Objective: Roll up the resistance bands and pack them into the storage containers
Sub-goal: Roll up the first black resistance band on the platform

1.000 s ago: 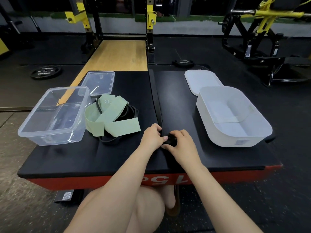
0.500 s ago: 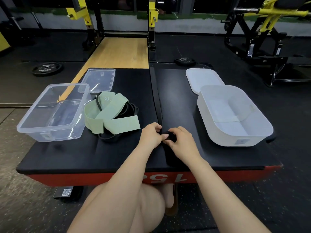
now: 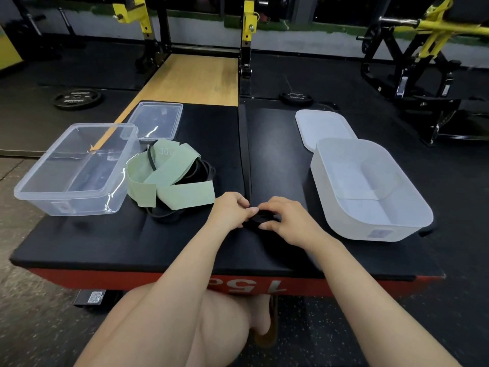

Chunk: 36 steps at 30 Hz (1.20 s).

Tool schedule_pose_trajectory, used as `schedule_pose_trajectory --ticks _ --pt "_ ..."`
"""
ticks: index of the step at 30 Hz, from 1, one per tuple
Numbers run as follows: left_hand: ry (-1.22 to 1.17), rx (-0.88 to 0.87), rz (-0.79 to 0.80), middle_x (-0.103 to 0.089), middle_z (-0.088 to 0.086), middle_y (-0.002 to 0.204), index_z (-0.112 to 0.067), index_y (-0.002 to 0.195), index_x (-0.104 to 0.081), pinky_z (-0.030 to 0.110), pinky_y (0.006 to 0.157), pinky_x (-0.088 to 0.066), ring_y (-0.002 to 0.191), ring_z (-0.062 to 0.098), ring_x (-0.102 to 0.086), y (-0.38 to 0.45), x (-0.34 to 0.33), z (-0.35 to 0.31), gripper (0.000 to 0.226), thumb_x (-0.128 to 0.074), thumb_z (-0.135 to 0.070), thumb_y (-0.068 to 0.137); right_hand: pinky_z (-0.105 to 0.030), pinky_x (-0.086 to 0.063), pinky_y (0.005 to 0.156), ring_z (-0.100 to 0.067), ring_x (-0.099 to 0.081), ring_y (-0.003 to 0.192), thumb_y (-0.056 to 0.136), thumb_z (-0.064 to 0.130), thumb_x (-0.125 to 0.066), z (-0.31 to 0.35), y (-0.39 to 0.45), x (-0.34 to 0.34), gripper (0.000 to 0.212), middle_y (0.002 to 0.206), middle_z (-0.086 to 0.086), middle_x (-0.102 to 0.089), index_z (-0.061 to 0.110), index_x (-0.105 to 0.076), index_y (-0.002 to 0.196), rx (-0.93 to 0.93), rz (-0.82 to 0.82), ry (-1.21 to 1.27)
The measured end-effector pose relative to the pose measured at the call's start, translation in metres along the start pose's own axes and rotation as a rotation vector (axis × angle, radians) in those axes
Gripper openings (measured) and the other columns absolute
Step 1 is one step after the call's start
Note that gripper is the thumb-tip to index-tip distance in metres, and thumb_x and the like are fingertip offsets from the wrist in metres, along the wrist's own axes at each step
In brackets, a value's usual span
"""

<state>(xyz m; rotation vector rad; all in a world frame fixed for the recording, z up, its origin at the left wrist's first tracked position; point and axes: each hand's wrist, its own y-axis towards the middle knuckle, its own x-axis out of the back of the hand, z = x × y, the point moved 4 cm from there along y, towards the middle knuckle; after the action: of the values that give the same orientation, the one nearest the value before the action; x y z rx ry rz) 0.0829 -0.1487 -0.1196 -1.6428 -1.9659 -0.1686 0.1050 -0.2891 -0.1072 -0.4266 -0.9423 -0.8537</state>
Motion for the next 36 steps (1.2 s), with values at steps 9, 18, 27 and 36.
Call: schedule_pose_trajectory --ticks 9,18,27,36 --pt "0.071 0.005 0.027 -0.069 0.01 0.09 -0.02 0.075 -0.054 0.039 0.081 -0.057 0.085 0.026 -0.07 0.006 0.0 0.0 0.023 -0.076 -0.023 0.077 -0.019 -0.04 0.087 -0.01 -0.053 0.096 0.081 0.022 -0.074 -0.005 0.001 0.003 0.043 0.102 0.008 -0.06 0.022 -0.063 0.123 -0.027 0.068 0.056" --pt "0.134 -0.026 -0.013 -0.066 0.006 0.102 -0.017 0.089 -0.057 0.03 0.084 -0.05 0.095 0.021 -0.063 0.006 -0.002 0.0 0.02 -0.073 -0.026 0.08 -0.023 -0.038 0.077 -0.014 -0.049 0.096 0.075 0.043 -0.074 0.003 -0.018 -0.019 0.044 0.097 0.005 -0.051 0.016 -0.057 0.106 -0.299 -0.266 0.002" --pt "0.112 -0.075 0.01 -0.052 -0.005 0.078 -0.013 0.093 -0.058 0.024 0.074 -0.041 0.082 0.014 -0.052 0.007 -0.001 0.005 0.024 -0.072 -0.027 0.081 -0.019 -0.028 0.074 -0.017 -0.046 0.101 0.086 0.039 -0.065 0.007 -0.013 -0.026 0.036 0.103 0.0 -0.054 0.01 -0.058 0.108 -0.226 -0.329 -0.068" --pt "0.091 -0.069 0.043 -0.062 0.002 0.082 -0.013 0.091 -0.055 0.041 0.089 -0.052 0.093 0.023 -0.065 0.007 0.003 0.006 0.019 -0.07 -0.023 0.083 -0.018 -0.029 0.077 -0.017 -0.048 0.103 0.084 0.035 -0.069 0.003 -0.003 -0.012 0.043 0.101 0.003 -0.053 0.011 -0.059 0.118 -0.098 -0.165 -0.1"
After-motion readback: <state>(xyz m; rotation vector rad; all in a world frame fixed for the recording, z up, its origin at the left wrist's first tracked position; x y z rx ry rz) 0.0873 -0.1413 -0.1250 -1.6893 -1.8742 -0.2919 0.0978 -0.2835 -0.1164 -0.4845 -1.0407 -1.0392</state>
